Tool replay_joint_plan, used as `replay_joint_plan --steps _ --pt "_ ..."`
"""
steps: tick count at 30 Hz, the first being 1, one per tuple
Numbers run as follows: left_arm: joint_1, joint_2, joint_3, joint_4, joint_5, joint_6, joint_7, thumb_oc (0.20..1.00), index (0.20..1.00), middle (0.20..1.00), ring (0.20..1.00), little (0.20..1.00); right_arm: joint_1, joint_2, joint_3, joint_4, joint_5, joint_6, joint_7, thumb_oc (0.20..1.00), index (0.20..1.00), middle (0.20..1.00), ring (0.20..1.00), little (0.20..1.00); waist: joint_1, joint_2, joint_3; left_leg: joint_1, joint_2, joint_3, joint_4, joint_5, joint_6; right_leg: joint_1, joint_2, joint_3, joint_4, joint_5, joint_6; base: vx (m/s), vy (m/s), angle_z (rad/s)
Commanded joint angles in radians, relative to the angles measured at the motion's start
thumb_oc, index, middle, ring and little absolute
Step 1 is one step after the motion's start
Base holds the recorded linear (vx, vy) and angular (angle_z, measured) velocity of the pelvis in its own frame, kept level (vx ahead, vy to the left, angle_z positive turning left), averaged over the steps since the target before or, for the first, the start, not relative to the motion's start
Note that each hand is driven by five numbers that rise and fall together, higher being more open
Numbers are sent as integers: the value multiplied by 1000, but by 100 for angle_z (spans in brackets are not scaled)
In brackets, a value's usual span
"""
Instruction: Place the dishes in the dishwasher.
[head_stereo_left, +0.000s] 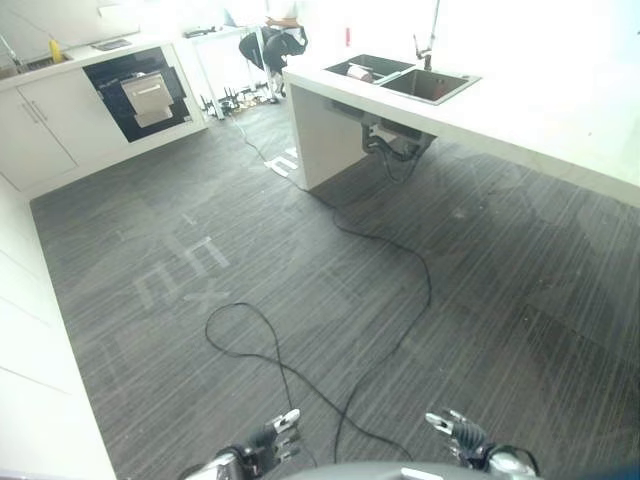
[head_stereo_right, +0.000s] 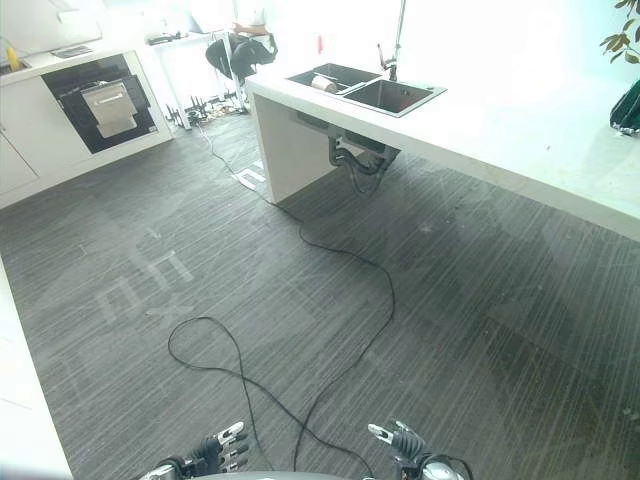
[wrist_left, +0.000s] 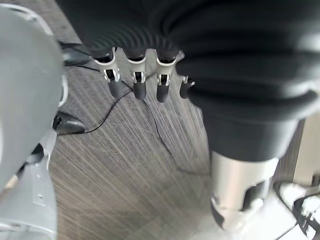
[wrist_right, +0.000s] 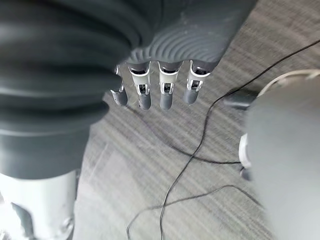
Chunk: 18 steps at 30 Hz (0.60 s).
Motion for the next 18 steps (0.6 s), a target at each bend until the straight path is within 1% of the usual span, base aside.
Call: replay_joint_plan --steps 1,3,4,8,10,14,15,17,18 --pt "-70 10 -44 9 56 -59 -15 1000 1000 1000 1000 1000 -67 -13 19 -3 -34 -26 43 1000 1000 1000 1000 1000 20 8 16 24 7 27 -1 -50 -10 25 -1 -30 10 -26 65 0 0 0" --pt "-69 11 -48 1 26 -72 -23 1000 1000 1000 1000 1000 -67 -16 26 -18 -26 -32 52 1000 1000 1000 1000 1000 21 6 17 23 7 25 -1 -49 -10 26 -2 -32 9 -27 65 0 0 0" --pt "-63 14 -48 -23 -2 -63 -20 1000 1000 1000 1000 1000 -66 -21 29 -38 -13 -29 58 1000 1000 1000 1000 1000 24 6 18 24 7 25 -1 -49 -10 28 -2 -33 9 -27 66 -2 -8 3" --pt "-50 20 -51 -51 10 -73 -28 1000 1000 1000 1000 1000 -64 -25 38 -75 -18 -30 71 1000 1000 1000 1000 1000 28 2 21 24 7 22 -1 -48 -10 29 -2 -36 10 -29 64 -4 -15 10" --pt "-46 20 -48 -49 -9 -59 -43 1000 1000 1000 1000 1000 -63 -27 47 -72 -34 -8 96 1000 1000 1000 1000 1000 31 2 20 23 6 15 -1 -48 -10 31 -1 -35 10 -31 63 0 0 0" --pt "-44 15 -46 -32 -5 -61 -43 1000 1000 1000 1000 1000 -65 -23 51 -59 -24 -8 89 1000 1000 1000 1000 1000 35 -1 18 25 6 9 -1 -48 -11 35 0 -35 9 -31 63 9 -5 0" --pt "-48 14 -51 -25 50 -64 -29 1000 1000 1000 1000 1000 -69 -25 52 -56 -22 -15 89 1000 1000 1000 1000 1000 34 -2 19 26 7 10 -1 -49 -11 36 1 -33 8 -33 62 0 0 0" --pt "-51 13 -55 -24 69 -73 -18 1000 1000 1000 1000 1000 -70 -26 53 -56 -22 -15 89 1000 1000 1000 1000 1000 34 -2 19 26 7 10 -1 -49 -11 35 2 -33 8 -32 62 0 0 0" --pt "-58 20 -71 -24 145 -112 10 1000 1000 1000 1000 1000 -71 -28 58 -59 -42 -11 102 1000 1000 1000 1000 1000 31 -2 20 25 8 10 -1 -47 -11 35 3 -30 9 -32 62 0 0 0"
